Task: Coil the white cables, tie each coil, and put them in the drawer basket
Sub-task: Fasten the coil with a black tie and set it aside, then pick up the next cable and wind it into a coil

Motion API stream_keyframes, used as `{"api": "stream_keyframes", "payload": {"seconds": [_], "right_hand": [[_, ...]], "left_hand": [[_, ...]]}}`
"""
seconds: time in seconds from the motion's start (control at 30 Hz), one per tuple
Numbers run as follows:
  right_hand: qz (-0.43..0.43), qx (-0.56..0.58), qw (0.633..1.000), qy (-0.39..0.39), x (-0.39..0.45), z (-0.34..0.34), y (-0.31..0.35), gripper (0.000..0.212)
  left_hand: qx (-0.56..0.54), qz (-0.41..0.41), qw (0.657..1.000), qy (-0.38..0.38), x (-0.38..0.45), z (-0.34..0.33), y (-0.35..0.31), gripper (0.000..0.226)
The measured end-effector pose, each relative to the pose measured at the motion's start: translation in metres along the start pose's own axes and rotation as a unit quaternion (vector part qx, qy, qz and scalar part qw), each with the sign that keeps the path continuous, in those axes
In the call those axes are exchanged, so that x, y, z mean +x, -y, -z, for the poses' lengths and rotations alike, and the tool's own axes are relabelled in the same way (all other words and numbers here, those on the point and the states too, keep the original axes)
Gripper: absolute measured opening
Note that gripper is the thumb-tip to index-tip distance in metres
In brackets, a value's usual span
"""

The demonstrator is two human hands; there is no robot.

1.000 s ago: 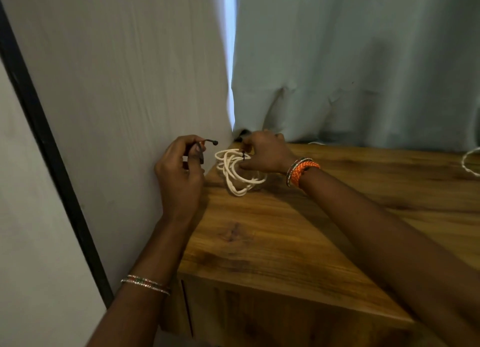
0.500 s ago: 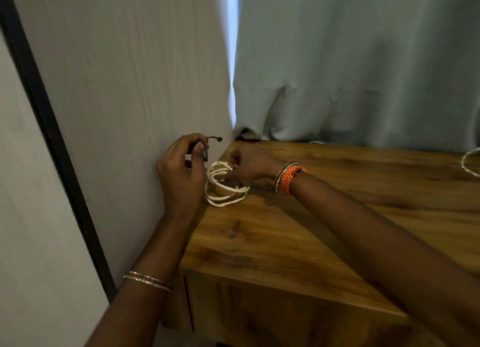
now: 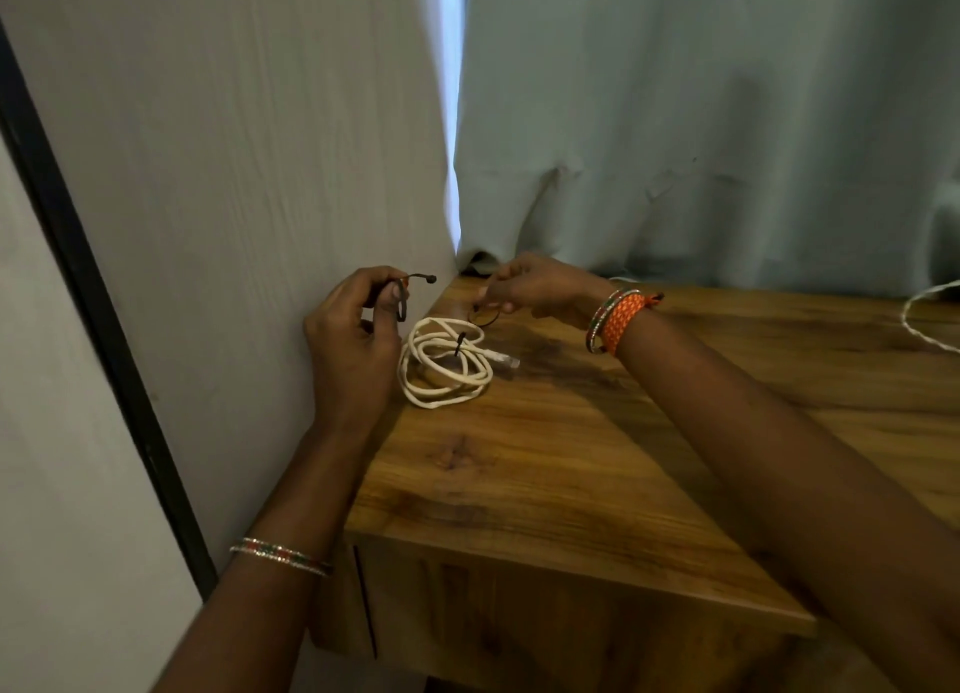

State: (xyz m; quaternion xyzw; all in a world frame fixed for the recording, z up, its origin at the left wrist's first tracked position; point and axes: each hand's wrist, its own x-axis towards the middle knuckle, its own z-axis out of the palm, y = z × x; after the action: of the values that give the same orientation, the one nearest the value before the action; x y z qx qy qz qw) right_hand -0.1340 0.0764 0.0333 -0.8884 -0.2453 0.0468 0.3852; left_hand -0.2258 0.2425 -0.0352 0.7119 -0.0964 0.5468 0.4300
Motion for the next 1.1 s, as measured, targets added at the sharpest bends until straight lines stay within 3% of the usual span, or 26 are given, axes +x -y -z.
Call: {"api": "stream_keyframes", "payload": {"seconds": [0.27,0.37,0.47,0.57,0.77,0.87,0.93,1.1], "right_hand": [[0.061,0.021,0.994,-0.093,-0.022,0.006,-0.021,0.018],[0.100,0.082,0.989,-0.071,-0.045,0.012,-0.022,0.011],[0.100,0.148,0.984,-0.021,-0.063,0.018,-0.027,0.011],[0.084,0.133,0.987,-0.037,-0.069,0.024,-0.041,0.012],[-0.009,0.106,0.991,-0.083,-0.074,0.019,-0.090,0.016],[-0.010,0.016,0.994,-0.112,-0.069,0.020,-0.107,0.016],[-0.010,0.033,0.993,-0.117,-0.068,0.021,-0.110,0.016],[0.001,-0.004,0.993,-0.122,-0.064,0.019,-0.117,0.018]], "left_hand": [[-0.002,0.024,0.999,0.044,-0.001,-0.003,-0.009,0.014],[0.005,-0.011,0.998,0.068,-0.001,-0.014,-0.023,0.014],[0.064,-0.061,0.986,0.140,0.000,-0.031,-0.032,0.014],[0.149,-0.030,0.957,0.247,0.010,-0.052,-0.033,0.016],[0.293,0.010,0.884,0.365,0.057,-0.095,-0.021,0.023],[0.311,0.055,0.860,0.400,0.077,-0.122,-0.006,0.019],[0.333,0.075,0.839,0.424,0.080,-0.136,0.007,0.016],[0.397,0.069,0.759,0.511,0.076,-0.161,0.043,0.015]]}}
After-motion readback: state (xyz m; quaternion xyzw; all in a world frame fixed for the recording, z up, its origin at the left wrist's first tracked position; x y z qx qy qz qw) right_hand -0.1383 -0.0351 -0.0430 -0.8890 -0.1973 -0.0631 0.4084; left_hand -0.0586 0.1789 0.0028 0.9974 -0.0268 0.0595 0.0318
